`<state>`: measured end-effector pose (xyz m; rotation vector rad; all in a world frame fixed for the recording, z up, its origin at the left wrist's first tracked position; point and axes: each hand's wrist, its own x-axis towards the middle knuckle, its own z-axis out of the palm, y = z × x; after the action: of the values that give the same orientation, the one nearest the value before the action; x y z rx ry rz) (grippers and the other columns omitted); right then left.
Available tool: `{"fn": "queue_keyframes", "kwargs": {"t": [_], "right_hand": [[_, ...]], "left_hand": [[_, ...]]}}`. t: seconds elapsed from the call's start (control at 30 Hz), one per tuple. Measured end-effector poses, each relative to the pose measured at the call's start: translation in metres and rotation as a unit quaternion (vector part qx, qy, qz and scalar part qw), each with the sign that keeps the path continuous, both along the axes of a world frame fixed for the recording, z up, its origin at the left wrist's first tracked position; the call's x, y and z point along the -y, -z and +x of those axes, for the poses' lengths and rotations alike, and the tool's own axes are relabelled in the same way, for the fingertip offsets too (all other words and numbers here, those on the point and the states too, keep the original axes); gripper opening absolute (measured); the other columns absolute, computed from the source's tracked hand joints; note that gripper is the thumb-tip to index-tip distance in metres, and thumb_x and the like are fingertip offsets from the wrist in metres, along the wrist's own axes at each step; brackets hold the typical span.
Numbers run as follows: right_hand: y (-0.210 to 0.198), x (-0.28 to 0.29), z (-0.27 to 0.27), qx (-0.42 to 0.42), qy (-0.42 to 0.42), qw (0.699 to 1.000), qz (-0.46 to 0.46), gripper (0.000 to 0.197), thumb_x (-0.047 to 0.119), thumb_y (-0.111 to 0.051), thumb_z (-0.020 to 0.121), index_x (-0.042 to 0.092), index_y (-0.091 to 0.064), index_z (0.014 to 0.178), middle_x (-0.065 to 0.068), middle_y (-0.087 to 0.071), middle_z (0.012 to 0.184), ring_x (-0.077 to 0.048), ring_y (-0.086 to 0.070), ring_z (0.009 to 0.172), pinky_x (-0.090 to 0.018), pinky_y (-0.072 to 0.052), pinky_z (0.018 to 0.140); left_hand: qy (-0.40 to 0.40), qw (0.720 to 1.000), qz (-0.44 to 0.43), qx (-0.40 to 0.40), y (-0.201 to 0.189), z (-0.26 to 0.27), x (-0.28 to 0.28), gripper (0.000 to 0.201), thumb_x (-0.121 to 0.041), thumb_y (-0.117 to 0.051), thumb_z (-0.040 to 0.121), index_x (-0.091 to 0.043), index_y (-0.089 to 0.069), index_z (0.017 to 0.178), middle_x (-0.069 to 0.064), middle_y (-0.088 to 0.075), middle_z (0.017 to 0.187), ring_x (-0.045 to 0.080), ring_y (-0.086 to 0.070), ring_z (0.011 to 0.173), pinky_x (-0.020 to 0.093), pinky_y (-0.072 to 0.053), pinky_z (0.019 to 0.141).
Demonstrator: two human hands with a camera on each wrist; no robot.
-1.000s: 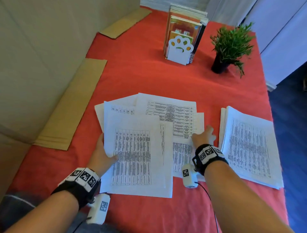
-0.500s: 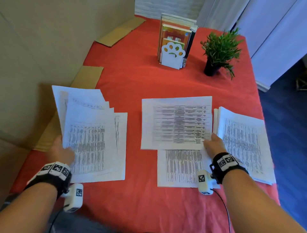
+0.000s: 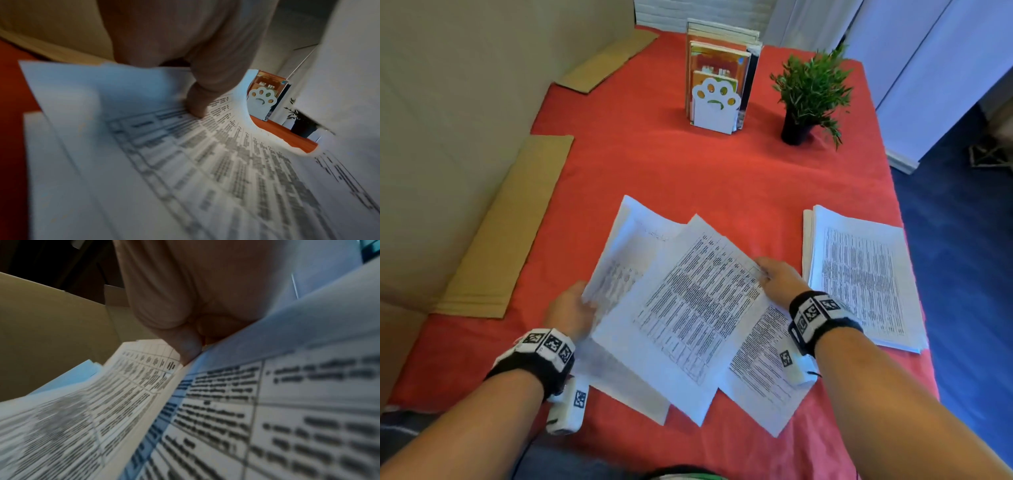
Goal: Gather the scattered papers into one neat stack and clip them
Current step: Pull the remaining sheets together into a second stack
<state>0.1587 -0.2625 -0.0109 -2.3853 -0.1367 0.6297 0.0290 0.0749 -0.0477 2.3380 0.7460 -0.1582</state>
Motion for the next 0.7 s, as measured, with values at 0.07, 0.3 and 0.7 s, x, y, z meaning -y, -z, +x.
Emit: {"fn": "queue_keyframes", "kwargs": {"t": [0.07, 0.3, 0.7], "right_hand": [[-0.002, -0.003, -0.002, -0.001, -0.019, 1.0, 0.003, 0.024, 0.016, -0.046, 0.096, 0.022, -0.062, 0.113, -0.005, -0.067, 0.097, -0.023, -0.063, 0.083, -0.041, -0.056, 0.076], [-0.007, -0.03, -0.005, 0.063, -0.023, 0.997, 0.022, 0.038, 0.02, -0.056, 0.092, 0.027, -0.053, 0.129, 0.005, -0.06, 0.109, -0.014, -0.058, 0.096, -0.033, -0.051, 0.087], [0.025, 0.021, -0.042, -0.08, 0.012, 0.995, -0.066, 0.05, 0.021, -0.06, 0.081, 0.029, -0.049, 0.129, -0.003, -0.06, 0.126, -0.023, -0.06, 0.109, -0.037, -0.049, 0.095]], "left_hand": [[-0.018, 0.997, 0.068, 0.012, -0.009, 0.003, -0.008, 0.012, -0.002, -0.053, 0.086, -0.004, -0.059, 0.096, 0.023, -0.064, 0.086, 0.03, -0.054, 0.073, 0.035, -0.042, 0.064], [-0.02, 0.991, -0.132, -0.016, -0.015, 0.007, -0.009, 0.042, -0.025, -0.055, 0.093, -0.011, -0.05, 0.132, 0.014, -0.056, 0.134, 0.031, -0.055, 0.118, 0.036, -0.044, 0.092], [-0.031, 0.995, -0.093, -0.026, -0.003, -0.013, 0.018, 0.053, -0.01, -0.071, 0.08, 0.0, -0.046, 0.126, 0.018, -0.061, 0.115, 0.03, -0.057, 0.096, 0.034, -0.042, 0.077]]}}
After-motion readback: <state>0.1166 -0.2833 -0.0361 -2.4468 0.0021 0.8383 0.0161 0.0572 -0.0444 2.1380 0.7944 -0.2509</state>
